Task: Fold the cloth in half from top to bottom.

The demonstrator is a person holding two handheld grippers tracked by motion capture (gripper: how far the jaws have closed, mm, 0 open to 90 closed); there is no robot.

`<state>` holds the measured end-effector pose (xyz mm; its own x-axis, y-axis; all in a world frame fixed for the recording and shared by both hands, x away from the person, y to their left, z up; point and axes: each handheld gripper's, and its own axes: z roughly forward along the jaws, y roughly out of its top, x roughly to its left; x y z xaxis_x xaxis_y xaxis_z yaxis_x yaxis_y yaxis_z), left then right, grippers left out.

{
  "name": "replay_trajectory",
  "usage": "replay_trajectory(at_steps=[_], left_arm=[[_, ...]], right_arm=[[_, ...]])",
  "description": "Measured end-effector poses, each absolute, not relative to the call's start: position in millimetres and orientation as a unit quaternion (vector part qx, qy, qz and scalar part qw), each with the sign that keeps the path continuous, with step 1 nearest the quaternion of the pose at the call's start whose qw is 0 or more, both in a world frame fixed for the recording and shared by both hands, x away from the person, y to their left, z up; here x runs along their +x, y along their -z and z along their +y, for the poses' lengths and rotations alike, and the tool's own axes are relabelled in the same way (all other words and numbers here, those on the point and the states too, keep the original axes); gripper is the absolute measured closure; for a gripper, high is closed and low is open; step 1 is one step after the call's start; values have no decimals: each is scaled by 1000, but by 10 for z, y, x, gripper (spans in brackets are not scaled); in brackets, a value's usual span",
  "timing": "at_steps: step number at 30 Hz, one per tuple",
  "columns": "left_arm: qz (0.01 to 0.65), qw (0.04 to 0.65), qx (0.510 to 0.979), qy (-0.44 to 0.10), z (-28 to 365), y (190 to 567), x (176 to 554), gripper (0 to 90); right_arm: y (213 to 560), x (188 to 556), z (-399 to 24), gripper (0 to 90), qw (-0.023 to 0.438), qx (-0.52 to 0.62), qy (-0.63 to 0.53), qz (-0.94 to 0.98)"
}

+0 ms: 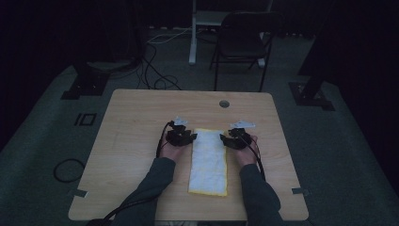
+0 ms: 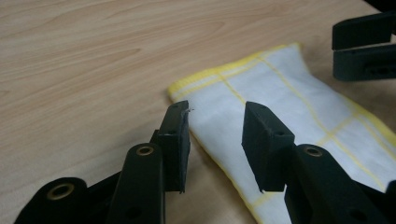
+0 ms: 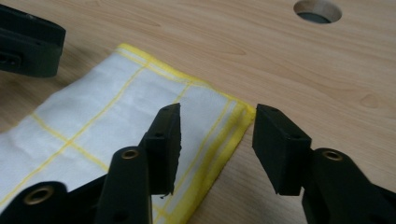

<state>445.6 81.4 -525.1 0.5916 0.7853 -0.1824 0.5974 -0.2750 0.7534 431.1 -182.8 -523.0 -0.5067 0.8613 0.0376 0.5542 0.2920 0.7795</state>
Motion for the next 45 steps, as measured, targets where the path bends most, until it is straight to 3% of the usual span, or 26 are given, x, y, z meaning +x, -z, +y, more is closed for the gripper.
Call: replay_trajectory(at_steps=[5,20,29,32,34,38,45], left_arm=[[450,410,785,-117,782,5304,4531,604],[468,391,782,-130,655,5419,4656,568],[461,390,786,-133,620,5424,4675,574],[452,372,797,-150,528,5409,4673,600],[451,370,798,-152,516,5409,4665,606],[461,388,790,-111,535,5417,4671,790],[463,377,796,-99,524,5365,4707,856]], right_arm=[[5276,4401,-1796,518,191,465,-370,782],[5405,4645,-1703,391,168,518,-356,759],[5408,4585,-1622,522,188,497,-345,774],[5396,4570,-1592,670,177,492,-348,778],[5393,4569,-1588,700,173,492,-349,779],[5388,4575,-1587,791,157,491,-354,780],[5395,4593,-1633,848,137,500,-369,771]])
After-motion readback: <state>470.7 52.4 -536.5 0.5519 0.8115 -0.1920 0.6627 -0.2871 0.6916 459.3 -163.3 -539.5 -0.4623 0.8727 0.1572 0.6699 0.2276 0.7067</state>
